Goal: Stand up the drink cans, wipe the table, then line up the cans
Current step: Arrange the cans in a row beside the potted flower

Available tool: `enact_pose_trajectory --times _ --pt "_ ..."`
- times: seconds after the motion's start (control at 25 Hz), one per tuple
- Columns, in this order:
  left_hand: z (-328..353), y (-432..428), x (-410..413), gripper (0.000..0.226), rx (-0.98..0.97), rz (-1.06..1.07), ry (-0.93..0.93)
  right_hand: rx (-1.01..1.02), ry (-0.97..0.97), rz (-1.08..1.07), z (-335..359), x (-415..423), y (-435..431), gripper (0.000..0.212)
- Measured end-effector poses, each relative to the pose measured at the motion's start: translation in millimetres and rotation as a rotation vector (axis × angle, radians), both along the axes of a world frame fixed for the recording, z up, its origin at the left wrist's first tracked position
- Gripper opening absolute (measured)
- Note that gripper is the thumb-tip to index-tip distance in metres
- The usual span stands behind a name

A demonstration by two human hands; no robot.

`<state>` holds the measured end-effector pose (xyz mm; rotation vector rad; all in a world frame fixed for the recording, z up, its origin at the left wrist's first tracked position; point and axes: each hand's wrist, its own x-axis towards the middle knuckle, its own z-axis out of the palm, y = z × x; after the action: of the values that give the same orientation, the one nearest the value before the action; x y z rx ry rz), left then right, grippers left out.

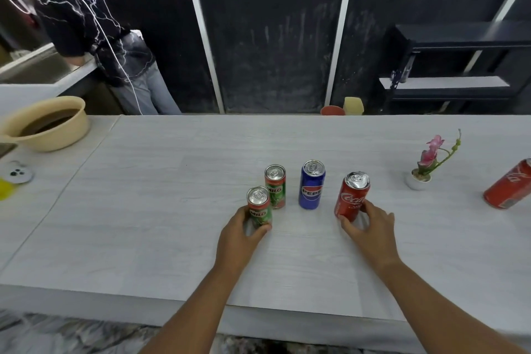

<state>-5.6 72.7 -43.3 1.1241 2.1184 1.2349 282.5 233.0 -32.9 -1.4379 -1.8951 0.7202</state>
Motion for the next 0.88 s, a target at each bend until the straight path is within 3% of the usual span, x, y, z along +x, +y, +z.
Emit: enact_pose_trajectory --times 0.44,0.88 --pt "-2.2 33.8 -47.2 0.063 0.038 0.088 -0.109 -0.043 -0.074 -0.039 -3.5 -27.4 10.7 0.065" --pt "-4.1 31.2 -43.9 0.064 0.041 0.088 -0.067 -0.006 -0.122 -0.049 -13.7 -26.1 15.8 0.055"
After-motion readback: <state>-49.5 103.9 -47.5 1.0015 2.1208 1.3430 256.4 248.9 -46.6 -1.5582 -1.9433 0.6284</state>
